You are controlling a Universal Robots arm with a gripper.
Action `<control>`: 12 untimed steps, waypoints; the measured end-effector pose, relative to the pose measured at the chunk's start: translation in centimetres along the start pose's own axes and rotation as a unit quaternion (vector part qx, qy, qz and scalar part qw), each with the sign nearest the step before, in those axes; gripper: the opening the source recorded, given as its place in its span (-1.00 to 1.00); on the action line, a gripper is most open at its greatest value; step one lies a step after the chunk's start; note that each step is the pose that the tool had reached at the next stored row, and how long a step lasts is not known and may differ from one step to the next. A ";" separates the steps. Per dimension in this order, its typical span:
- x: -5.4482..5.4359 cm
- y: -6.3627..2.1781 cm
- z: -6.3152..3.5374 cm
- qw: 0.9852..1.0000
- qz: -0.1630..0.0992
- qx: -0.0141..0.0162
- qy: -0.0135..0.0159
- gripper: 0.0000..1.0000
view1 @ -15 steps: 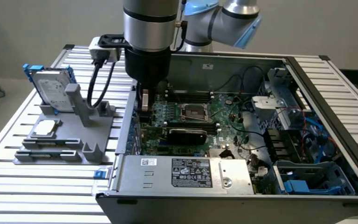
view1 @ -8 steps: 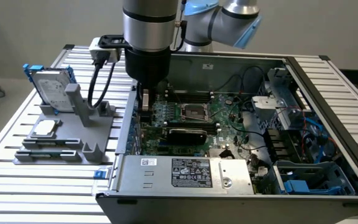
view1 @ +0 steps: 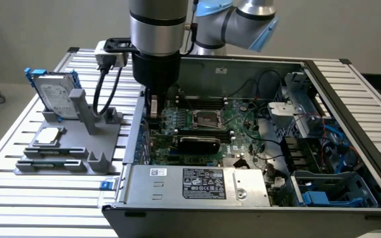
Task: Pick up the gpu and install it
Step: 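Press down on the gpu until it lock into place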
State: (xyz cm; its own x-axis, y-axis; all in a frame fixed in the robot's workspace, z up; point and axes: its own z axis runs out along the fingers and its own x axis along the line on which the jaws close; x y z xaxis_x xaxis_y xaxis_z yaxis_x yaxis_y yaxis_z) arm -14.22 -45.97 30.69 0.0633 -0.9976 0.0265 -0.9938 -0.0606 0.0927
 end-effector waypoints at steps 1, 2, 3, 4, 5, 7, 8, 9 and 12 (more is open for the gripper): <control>0.0 0.02 0.01 1.000 0.000 0.000 0.000 -0.79; 0.0 0.02 0.03 1.000 0.000 0.000 0.000 -0.79; 0.0 0.02 0.05 1.000 0.000 0.000 0.000 -0.79; -0.1 0.03 0.06 1.000 0.000 0.000 0.000 -0.79; -0.1 0.02 0.08 1.000 0.000 0.000 -0.001 -0.79; -0.1 0.03 0.09 1.000 0.000 0.000 -0.001 -0.79; -0.1 0.03 0.10 1.000 0.000 0.000 -0.001 -0.79; -0.2 0.03 0.11 1.000 0.000 0.000 -0.001 -0.79; -0.3 0.03 0.15 1.000 0.000 0.000 -0.002 -0.79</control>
State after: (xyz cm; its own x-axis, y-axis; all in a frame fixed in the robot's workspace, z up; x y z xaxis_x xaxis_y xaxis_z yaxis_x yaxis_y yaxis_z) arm -14.28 -45.71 30.54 0.0634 -0.9977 0.0224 -0.9939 -0.0611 0.0920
